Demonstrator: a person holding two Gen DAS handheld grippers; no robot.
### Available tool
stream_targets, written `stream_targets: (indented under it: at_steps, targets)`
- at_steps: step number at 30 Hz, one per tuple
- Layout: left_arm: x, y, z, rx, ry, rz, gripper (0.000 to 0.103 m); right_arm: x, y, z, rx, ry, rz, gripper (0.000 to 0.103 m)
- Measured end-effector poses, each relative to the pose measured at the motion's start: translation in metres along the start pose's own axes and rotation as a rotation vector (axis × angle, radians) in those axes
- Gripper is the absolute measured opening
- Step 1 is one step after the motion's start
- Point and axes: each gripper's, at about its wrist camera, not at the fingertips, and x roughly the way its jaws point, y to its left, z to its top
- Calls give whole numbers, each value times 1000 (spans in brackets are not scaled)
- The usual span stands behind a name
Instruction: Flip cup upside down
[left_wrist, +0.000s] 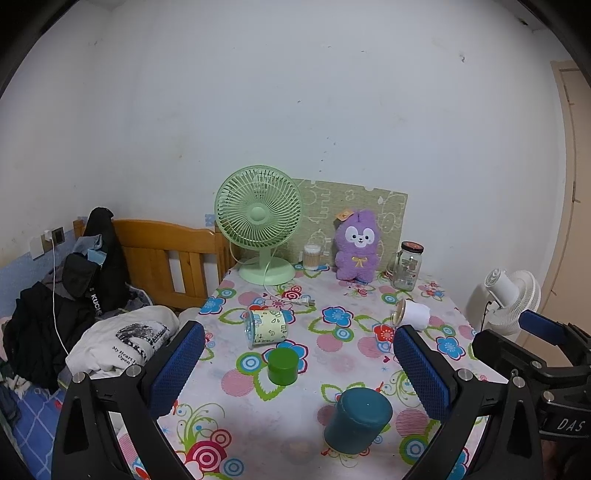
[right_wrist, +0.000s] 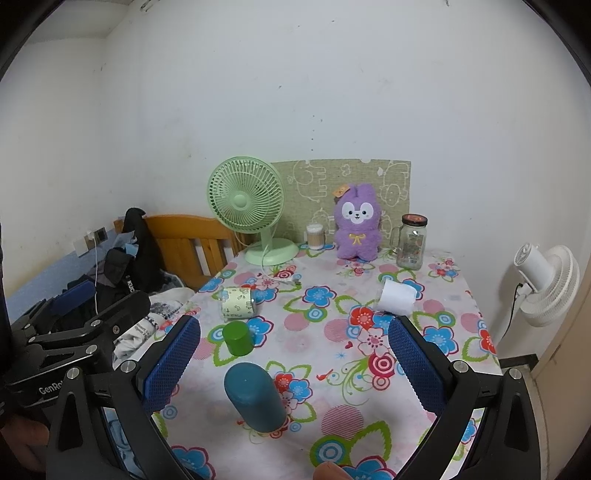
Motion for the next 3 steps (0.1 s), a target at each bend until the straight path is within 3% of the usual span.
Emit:
stream_targets:
  at_steps: [3]
  targets:
    - [0,-1,1,4,-2,-2,103,0,1,0,-1,0,-2,103]
